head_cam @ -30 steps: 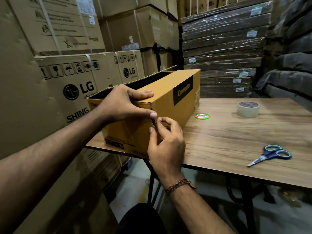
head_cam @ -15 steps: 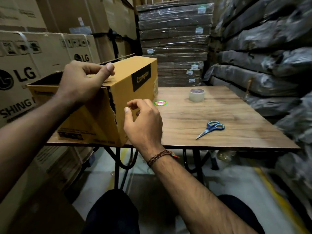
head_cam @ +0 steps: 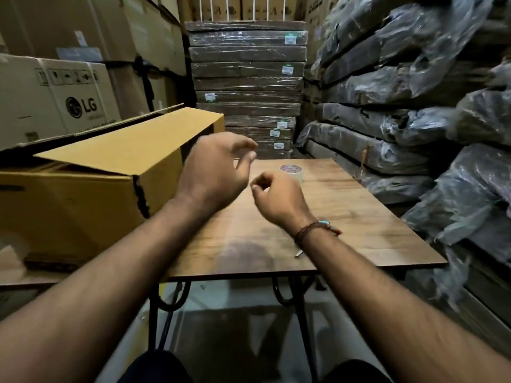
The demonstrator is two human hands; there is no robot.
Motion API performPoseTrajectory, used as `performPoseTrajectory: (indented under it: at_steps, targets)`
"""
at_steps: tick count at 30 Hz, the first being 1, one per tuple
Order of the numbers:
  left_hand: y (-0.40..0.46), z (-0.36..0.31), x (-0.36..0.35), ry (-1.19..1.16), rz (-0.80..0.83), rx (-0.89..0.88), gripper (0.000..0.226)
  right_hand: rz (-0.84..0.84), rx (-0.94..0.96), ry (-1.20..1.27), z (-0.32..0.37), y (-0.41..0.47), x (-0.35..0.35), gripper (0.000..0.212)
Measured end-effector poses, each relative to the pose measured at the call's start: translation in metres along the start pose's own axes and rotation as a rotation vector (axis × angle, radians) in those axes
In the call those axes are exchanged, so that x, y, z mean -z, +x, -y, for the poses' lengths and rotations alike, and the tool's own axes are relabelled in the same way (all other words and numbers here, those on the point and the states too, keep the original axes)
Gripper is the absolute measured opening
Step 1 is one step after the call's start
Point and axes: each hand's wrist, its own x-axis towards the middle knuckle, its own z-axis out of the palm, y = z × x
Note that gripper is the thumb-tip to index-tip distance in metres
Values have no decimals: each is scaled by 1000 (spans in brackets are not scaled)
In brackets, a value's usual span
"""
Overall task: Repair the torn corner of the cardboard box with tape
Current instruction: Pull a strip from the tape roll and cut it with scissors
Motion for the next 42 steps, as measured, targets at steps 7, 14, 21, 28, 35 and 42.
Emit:
performPoseTrajectory:
  at_steps: [7,14,21,28,35,42]
  targets:
    - [50,24,-96,-62,175,412,22,162,-110,-418,-61,113,13,34]
    - [87,56,-136,-110,222,637,26,345,0,-771,-103,155,-8,53]
    - [97,62,-142,-160,198,677,26,255,-49,-585,-124,163,-19,33]
    - [84,63,-137,-262,255,702,33,106,-147,126,-107,133,-13,9]
    - [51,62,-124,-453,485,645,20,104,-63,393,-72,61,12,11]
    - [33,58,-100,-517,511,569,14,94,-24,288,-69,18,27,13]
